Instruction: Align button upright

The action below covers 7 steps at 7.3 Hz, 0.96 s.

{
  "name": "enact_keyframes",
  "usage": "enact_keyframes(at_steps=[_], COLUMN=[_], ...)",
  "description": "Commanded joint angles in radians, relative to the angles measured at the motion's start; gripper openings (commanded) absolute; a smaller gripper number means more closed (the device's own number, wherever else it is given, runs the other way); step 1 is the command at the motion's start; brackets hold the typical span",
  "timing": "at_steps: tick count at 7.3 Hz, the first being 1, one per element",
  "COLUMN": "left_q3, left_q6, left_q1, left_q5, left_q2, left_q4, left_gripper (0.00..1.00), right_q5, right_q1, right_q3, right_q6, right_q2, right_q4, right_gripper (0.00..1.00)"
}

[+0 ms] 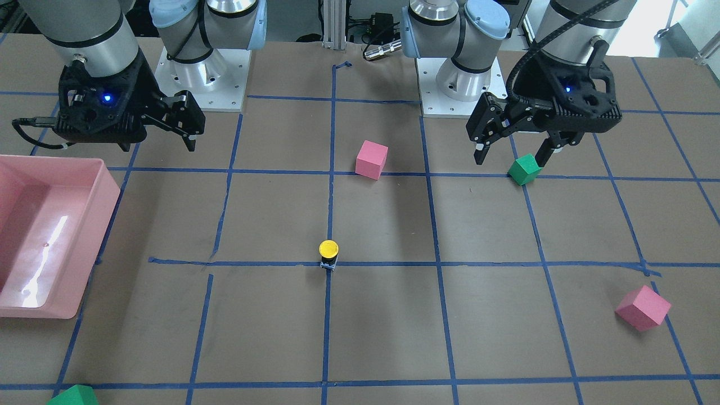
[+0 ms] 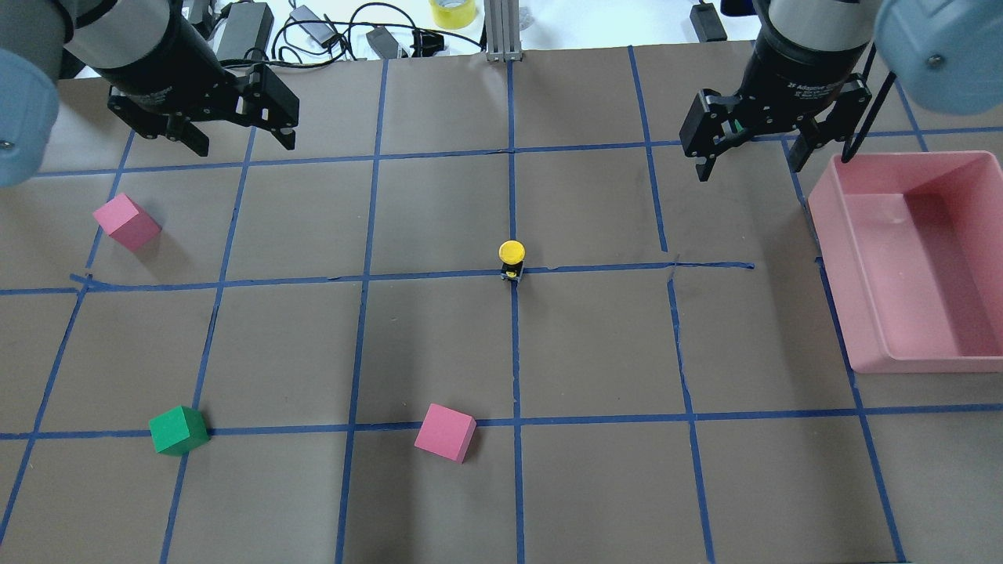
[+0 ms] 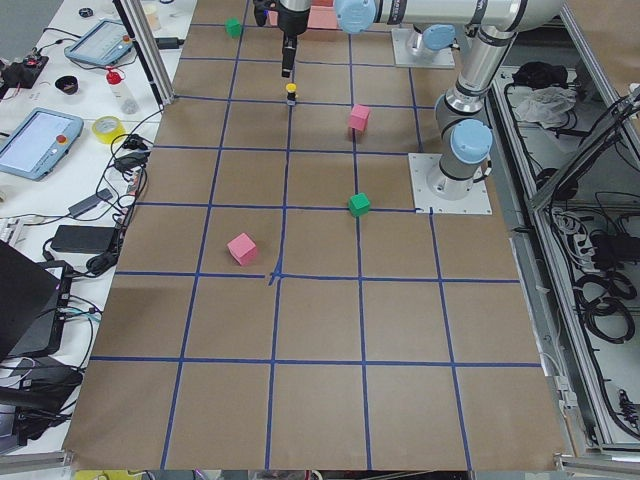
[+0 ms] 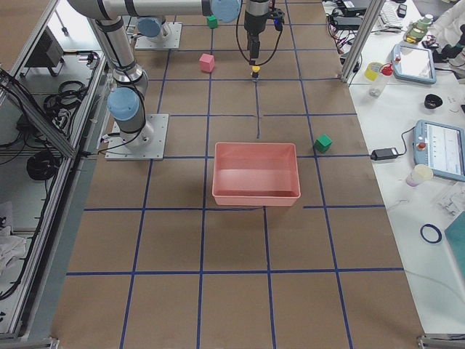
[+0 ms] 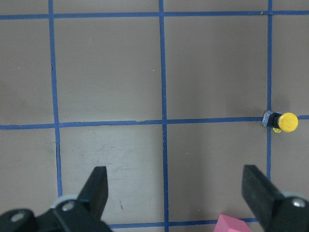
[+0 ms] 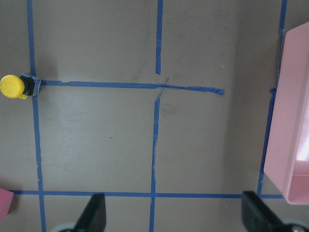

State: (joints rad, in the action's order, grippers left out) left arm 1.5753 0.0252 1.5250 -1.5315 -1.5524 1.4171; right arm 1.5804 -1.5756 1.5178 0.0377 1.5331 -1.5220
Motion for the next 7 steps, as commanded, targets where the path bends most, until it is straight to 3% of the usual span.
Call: enact_keyframes(at_steps=[1,7], left_q3=[0.006,-0.038], left_q6=[-0.027,-0.067], left_q1=[0.032,0.053], left_q5=[-0.005,-0.045], left_q2=[0.003,0.024], left_q4=[-0.001,0.127], left_gripper=[1.0,1.0], right_q5=[-0.06,-0.06], right_q1=[-0.007,-0.006], right_q3=[-0.002,0.001], right_q6=[-0.003,0.007], right_q2=[-0.001,-0.004], right_q4=[-0.004,-0.007], right_gripper=[1.0,1.0])
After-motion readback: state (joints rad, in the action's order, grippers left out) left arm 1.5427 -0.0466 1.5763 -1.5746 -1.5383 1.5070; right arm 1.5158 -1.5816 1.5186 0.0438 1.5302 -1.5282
